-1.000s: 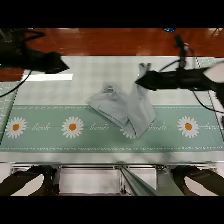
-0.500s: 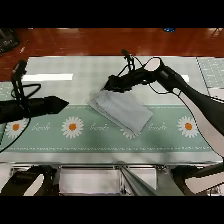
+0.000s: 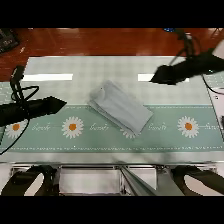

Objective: Fold the shirts.

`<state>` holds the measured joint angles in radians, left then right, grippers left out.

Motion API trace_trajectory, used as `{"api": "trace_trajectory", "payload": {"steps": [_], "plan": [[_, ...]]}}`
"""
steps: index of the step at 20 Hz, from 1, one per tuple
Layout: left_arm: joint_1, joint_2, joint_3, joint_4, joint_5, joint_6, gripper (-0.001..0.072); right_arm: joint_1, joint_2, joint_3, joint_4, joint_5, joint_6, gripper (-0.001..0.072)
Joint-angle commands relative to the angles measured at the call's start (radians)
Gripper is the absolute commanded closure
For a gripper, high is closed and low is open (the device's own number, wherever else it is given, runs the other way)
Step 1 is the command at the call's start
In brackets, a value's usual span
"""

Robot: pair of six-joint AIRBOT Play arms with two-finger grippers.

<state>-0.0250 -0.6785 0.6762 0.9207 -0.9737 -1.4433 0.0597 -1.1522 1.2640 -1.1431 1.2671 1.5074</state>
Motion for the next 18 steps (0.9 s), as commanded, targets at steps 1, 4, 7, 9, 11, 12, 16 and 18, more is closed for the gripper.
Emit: {"api": "trace_trajectory", "payload": {"steps": [1, 4, 7, 9, 11, 12, 16, 18], "plan": [[0.006, 0.001, -0.003, 0.0, 0.006, 0.021, 0.0686, -0.079, 0.306, -0.323, -0.279, -0.153, 0.188, 0.0333], [0.006, 0.001, -0.003, 0.0, 0.006, 0.021, 0.0686, -0.097, 0.428, -0.64, -0.223, -0.312, 0.315, 0.0333], [0.006, 0.001, -0.003, -0.001, 0.005, 0.021, 0.0686, -0.097, 0.4, -0.812, 0.005, -0.465, 0.283, 0.0333], [0.006, 0.001, -0.003, -0.001, 0.005, 0.021, 0.0686, -0.095, 0.322, -0.847, 0.159, -0.507, 0.192, 0.0333], [0.006, 0.001, -0.003, -0.001, 0.005, 0.021, 0.0686, -0.072, 0.225, -0.846, 0.288, -0.506, 0.091, 0.0333], [0.006, 0.001, -0.003, -0.001, 0.005, 0.021, 0.0686, -0.054, 0.173, -0.846, 0.345, -0.501, 0.048, 0.0333], [0.006, 0.001, -0.003, -0.001, 0.005, 0.021, 0.0686, 0.04, 0.007, -0.846, 0.591, -0.526, -0.103, 0.0332], [0.006, 0.001, -0.003, -0.002, 0.005, 0.021, 0.0686, 0.072, -0.072, -0.82, 0.735, -0.542, -0.208, 0.0333]]}}
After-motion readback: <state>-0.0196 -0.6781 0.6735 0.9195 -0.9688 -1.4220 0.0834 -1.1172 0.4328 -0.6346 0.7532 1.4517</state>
